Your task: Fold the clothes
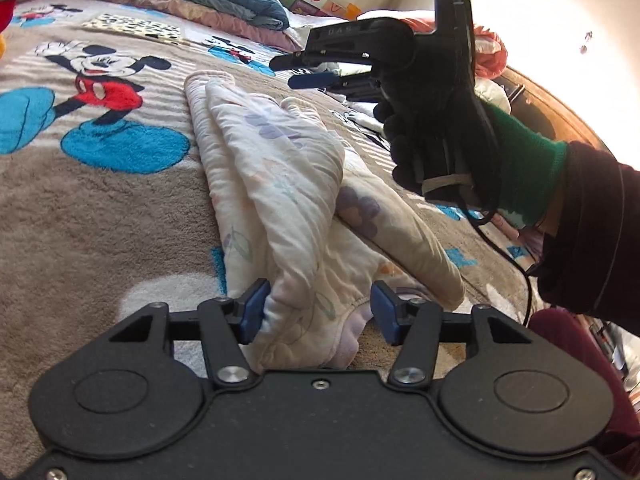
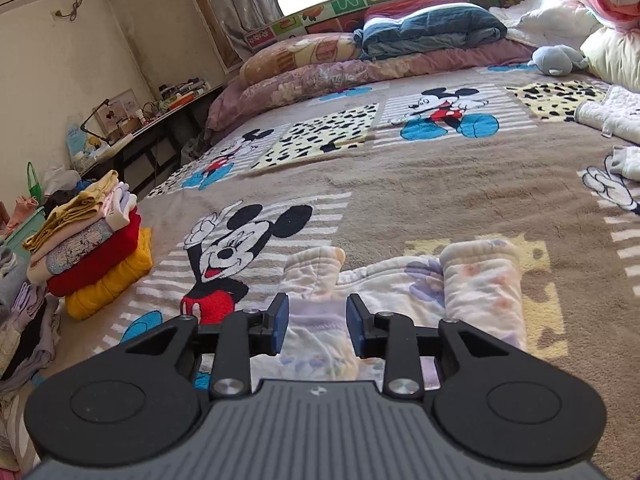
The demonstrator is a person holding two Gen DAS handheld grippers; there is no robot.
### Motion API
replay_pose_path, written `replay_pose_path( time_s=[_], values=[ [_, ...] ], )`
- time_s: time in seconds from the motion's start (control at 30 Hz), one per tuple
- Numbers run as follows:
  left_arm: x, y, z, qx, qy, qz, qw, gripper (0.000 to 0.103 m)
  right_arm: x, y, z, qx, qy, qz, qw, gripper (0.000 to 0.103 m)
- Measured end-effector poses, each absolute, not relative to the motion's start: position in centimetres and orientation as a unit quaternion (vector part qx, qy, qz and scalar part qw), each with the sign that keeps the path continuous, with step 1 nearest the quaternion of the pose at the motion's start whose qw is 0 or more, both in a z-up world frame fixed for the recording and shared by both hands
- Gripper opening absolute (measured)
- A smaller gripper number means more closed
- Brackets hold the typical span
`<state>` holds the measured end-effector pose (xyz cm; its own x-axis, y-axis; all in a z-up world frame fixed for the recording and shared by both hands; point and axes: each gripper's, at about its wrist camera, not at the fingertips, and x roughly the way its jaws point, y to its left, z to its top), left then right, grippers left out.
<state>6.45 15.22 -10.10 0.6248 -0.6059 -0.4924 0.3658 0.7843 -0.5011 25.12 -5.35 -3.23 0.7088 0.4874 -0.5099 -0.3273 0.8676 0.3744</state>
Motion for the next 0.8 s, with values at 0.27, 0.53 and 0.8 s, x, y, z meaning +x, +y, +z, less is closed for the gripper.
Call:
replay_pose_path(
  time_s=[0.27,0.53,0.8],
  values=[
    [5.0,15.9,-8.4,-0.151,0.291,-0.251,0.911,0.054,17.6,-5.9,-2.1,0.038,0.274,0.309,0.91,0.033],
    [5.3,14.3,-6.2,-0.121,0.189,-0.225,0.948,0.021,14.2,-6.5,-4.1,0.03,0.278,0.324,0.904,0.033],
    [8.8,11.2,-10.2,-0.058,0.301,-0.214,0.928,0.021,14.5,-5.8,-6.4,0.022,0.308,0.316,0.897,0.032]
  ],
)
